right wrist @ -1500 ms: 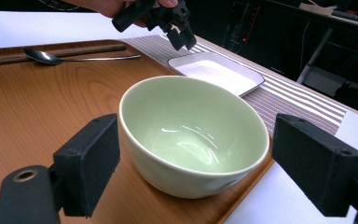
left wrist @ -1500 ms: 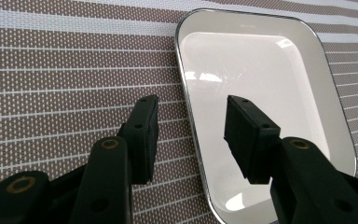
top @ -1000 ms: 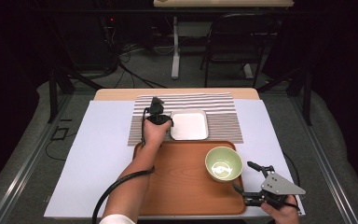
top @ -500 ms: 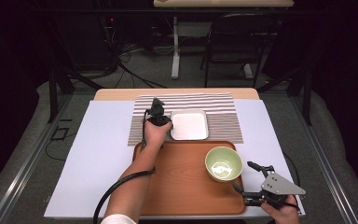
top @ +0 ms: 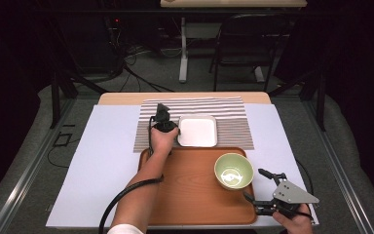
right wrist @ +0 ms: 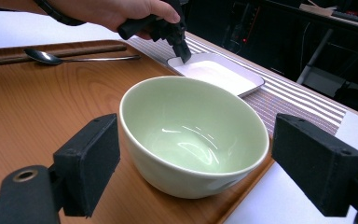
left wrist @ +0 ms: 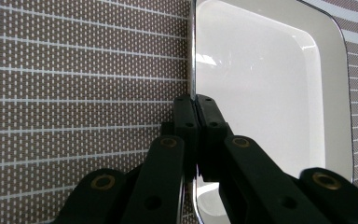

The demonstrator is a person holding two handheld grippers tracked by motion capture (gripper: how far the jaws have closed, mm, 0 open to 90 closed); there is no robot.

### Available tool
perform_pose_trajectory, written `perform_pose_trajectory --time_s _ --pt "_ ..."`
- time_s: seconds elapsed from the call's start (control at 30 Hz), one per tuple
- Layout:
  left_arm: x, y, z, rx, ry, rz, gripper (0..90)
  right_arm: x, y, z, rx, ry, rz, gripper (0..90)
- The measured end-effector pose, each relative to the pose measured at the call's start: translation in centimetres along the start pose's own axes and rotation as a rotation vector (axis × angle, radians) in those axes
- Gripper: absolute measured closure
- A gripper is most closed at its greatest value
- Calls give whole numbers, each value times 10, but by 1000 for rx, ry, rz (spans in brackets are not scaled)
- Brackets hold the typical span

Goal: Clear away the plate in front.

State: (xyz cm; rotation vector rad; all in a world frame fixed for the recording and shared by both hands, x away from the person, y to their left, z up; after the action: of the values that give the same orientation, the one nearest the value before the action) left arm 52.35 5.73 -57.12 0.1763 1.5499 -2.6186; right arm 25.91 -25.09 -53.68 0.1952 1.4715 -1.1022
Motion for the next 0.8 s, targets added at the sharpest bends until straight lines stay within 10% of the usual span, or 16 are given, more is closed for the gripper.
perform_pose_trajectory --time_s 0.8 --pt "29 -33 2 63 -22 42 889 0 0 0 6 1 2 153"
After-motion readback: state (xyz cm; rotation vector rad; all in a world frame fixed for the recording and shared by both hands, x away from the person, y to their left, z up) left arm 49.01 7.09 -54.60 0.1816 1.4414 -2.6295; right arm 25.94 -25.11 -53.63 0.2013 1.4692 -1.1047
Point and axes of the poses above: each handheld gripper's, and its own axes: y roughly forward along the jaws, x roughly out of its underside, z roughly to its right, the point moved 4 cm from there along y, roughly forward along the jaws, and after that the axes turned 14 degrees about -z, right-handed, at the moved point
